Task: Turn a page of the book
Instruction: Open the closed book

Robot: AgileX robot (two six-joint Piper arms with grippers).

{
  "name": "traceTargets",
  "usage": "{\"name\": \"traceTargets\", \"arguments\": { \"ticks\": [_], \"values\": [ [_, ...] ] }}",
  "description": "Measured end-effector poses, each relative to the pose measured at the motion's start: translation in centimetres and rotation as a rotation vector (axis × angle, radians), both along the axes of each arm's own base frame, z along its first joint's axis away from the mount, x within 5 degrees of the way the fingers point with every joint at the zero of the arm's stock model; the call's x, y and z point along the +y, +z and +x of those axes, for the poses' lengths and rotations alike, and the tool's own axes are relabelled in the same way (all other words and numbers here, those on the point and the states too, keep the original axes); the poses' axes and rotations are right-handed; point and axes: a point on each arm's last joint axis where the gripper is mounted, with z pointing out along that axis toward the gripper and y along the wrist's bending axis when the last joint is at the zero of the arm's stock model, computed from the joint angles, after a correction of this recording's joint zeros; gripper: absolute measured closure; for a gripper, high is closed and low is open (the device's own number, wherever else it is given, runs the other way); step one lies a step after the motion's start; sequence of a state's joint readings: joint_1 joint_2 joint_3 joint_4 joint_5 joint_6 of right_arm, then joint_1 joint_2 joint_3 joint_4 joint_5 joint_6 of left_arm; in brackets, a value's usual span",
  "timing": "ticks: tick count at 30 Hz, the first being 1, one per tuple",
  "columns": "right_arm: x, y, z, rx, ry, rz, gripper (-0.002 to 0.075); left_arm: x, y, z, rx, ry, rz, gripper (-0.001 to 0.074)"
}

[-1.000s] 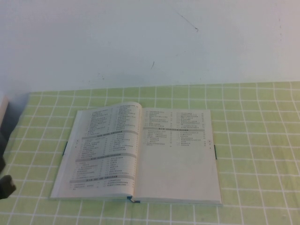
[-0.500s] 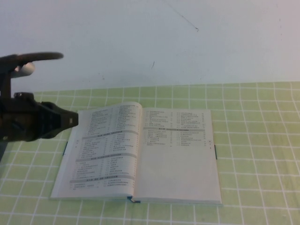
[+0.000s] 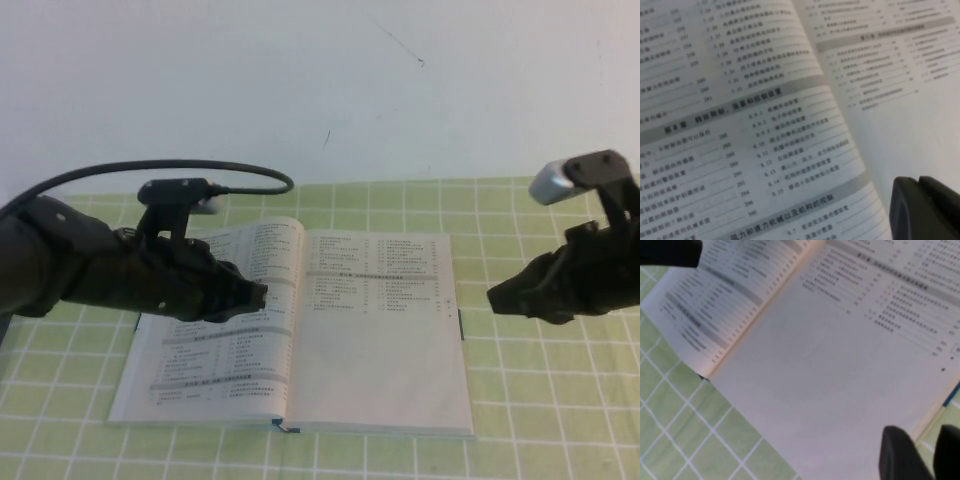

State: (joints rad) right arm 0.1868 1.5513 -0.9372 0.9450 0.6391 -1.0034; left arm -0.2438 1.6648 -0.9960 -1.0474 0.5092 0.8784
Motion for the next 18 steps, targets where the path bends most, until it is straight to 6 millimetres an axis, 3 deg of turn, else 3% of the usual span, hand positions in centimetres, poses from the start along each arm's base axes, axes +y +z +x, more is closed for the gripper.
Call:
{"name": "traceTargets", "arguments": {
  "ticks": [2, 8, 12, 18],
  "values": [
    [0.7, -1.3, 0.8, 0.036, 0.015, -0.009, 0.0550, -0.1, -1.2, 0.4, 0.021, 0.006, 0.017, 0.0738],
    [1.6, -4.9, 3.0, 0.148, 0.031, -0.015, 0.0354, -0.2, -3.7, 1.1, 0.071, 0.013, 0.046, 0.0738],
    [2.0, -7.2, 4.2, 0.222, 0.010, 0.001, 0.0320, -0.2, -5.0, 1.4, 0.106, 0.010, 0.057, 0.0738],
    [2.5, -9.8, 5.7, 0.307, -0.013, 0.019, 0.0314, -0.2, -5.5, 1.4, 0.120, 0.010, 0.061, 0.0738]
  ]
}}
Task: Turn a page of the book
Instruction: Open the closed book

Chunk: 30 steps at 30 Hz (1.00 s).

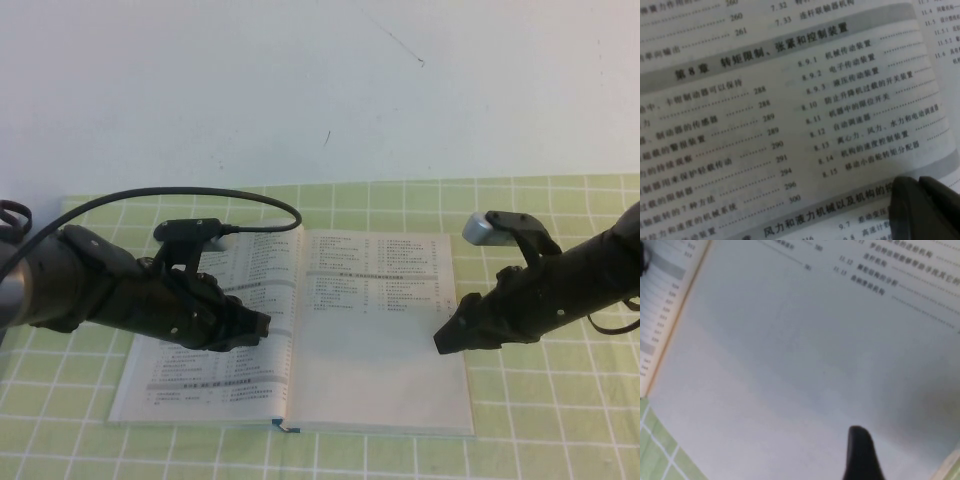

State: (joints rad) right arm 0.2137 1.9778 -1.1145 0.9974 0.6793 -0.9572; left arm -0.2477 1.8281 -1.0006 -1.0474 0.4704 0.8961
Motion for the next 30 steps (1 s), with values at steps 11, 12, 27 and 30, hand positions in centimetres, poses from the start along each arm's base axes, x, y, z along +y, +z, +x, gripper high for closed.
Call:
{"name": "traceTargets", "arguments": {
  "ticks": [11, 12, 27, 30],
  "values": [
    [0.36, -1.06, 0.70, 0.043, -0.011, 0.024, 0.0313, -0.02, 0.04, 0.02, -0.001, -0.002, -0.001, 0.0738],
    [0.39, -1.01, 0.70, 0.045, -0.008, 0.027, 0.0313, -0.02, 0.04, 0.02, -0.001, -0.002, -0.001, 0.0738],
    [0.33, -0.90, 0.61, 0.052, 0.005, 0.015, 0.0312, -0.02, 0.04, 0.02, -0.002, -0.004, 0.000, 0.0738],
    [0.32, -0.75, 0.67, 0.049, 0.008, 0.012, 0.0312, -0.02, 0.04, 0.02, -0.002, -0.004, 0.000, 0.0738]
  ]
}}
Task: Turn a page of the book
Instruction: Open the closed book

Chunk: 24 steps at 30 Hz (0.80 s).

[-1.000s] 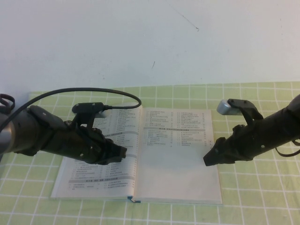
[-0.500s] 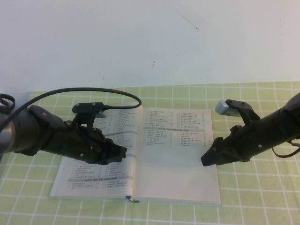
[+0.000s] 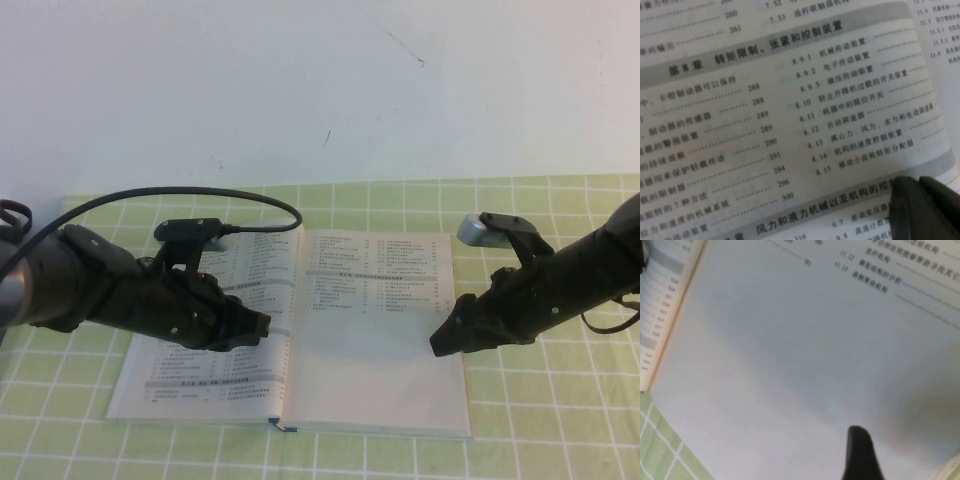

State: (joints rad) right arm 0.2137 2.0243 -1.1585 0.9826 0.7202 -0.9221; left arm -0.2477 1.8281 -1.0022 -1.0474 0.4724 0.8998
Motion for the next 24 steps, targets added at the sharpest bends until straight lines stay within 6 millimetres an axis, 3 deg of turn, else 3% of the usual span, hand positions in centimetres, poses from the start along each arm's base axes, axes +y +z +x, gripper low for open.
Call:
{"name": "traceTargets", "arguments": {
  "ticks": [12, 20, 24],
  "values": [
    [0.4, 2.6, 1.6, -0.020, 0.062, -0.010, 0.0312, -0.2, -0.2, -0.1, 0.036, 0.033, -0.022, 0.0738],
    [0.4, 2.6, 1.5, -0.017, 0.075, -0.018, 0.0312, -2.9, -0.6, -1.0, 0.064, -0.006, -0.020, 0.0738],
    [0.2, 2.5, 1.4, -0.019, 0.102, -0.046, 0.0313, -3.2, -0.7, -1.0, 0.058, -0.011, -0.017, 0.0738]
  ]
}}
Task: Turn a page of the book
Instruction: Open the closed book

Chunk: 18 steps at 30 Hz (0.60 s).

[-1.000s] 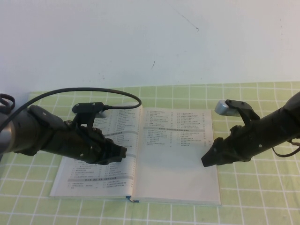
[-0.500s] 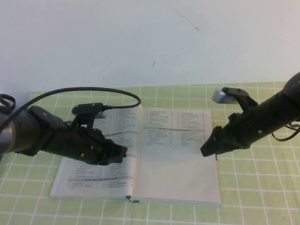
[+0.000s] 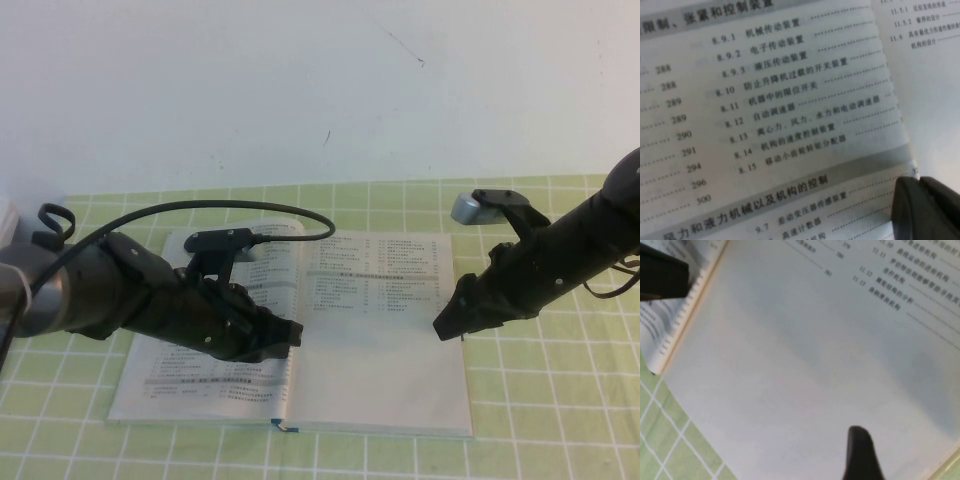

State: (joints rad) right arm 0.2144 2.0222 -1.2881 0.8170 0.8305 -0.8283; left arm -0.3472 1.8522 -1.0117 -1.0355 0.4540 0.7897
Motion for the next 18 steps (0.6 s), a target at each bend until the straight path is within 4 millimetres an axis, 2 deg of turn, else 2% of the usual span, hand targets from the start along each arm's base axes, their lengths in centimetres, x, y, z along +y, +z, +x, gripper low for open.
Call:
{"name": "traceTargets", "arguments": {
  "ticks": [10, 18],
  "values": [
    [-0.1, -0.1, 0.2, 0.014, -0.050, -0.012, 0.0313, -0.2, 0.0, 0.0, 0.002, 0.009, -0.010, 0.0738],
    [-0.2, -0.1, 0.3, 0.034, -0.098, -0.015, 0.0313, 0.1, 1.6, -0.1, -0.068, 0.009, 0.026, 0.0738]
  ]
}}
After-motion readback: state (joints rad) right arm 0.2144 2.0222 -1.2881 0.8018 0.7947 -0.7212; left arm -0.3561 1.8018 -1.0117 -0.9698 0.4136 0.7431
